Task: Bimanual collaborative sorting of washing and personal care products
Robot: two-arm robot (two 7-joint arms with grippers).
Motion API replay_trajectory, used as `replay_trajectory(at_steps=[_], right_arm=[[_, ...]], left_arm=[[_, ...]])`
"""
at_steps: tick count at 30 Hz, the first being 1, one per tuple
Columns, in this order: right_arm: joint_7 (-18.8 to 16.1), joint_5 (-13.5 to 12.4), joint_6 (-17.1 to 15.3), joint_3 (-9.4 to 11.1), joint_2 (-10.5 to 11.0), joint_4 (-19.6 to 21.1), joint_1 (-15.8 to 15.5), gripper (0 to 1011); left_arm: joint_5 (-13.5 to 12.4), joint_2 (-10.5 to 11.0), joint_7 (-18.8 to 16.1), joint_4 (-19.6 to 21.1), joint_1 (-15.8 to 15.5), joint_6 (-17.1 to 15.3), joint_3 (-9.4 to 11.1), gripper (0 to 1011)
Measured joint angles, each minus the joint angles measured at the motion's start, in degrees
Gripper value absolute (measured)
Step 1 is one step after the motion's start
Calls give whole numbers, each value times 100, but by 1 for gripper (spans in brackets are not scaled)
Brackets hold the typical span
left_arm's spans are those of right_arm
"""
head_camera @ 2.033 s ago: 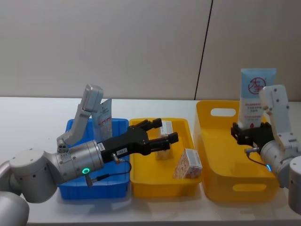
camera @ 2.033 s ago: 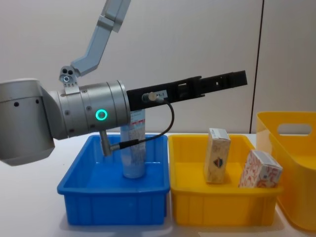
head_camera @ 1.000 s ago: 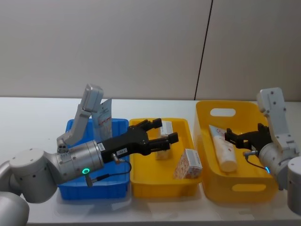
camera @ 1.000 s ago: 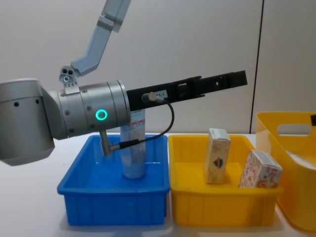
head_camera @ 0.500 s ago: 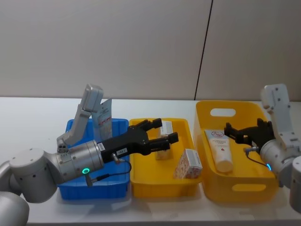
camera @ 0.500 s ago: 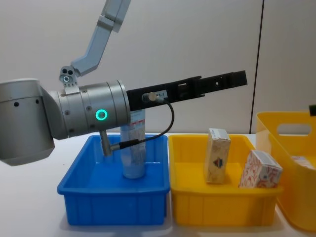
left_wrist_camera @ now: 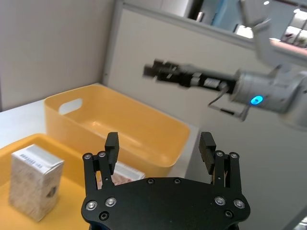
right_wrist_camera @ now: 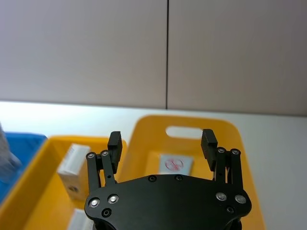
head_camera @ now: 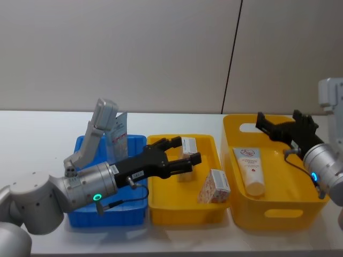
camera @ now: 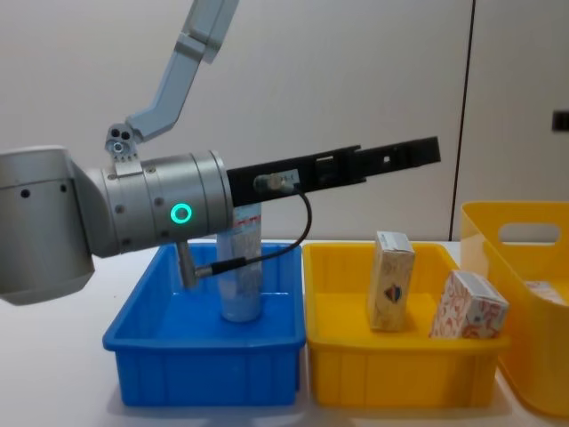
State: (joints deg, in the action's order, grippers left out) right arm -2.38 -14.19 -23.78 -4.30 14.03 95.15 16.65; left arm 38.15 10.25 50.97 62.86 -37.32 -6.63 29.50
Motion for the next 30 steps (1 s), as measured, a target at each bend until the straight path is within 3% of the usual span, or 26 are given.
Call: replay_trajectory(at_steps=[8, 15, 30], right_arm=[[-306, -374, 451, 219, -115, 236, -35, 1003], [-306, -374, 481, 201, -105, 242, -68, 1003], [-243, -315, 1136, -217, 142, 384, -719, 1004]], left_arm=[[-290, 125, -536, 325, 253, 66, -39, 1001], [-564, 247, -1052, 639, 498, 126, -74, 1001], [-1176, 515, -2206, 1336, 1042, 261, -152, 1001]])
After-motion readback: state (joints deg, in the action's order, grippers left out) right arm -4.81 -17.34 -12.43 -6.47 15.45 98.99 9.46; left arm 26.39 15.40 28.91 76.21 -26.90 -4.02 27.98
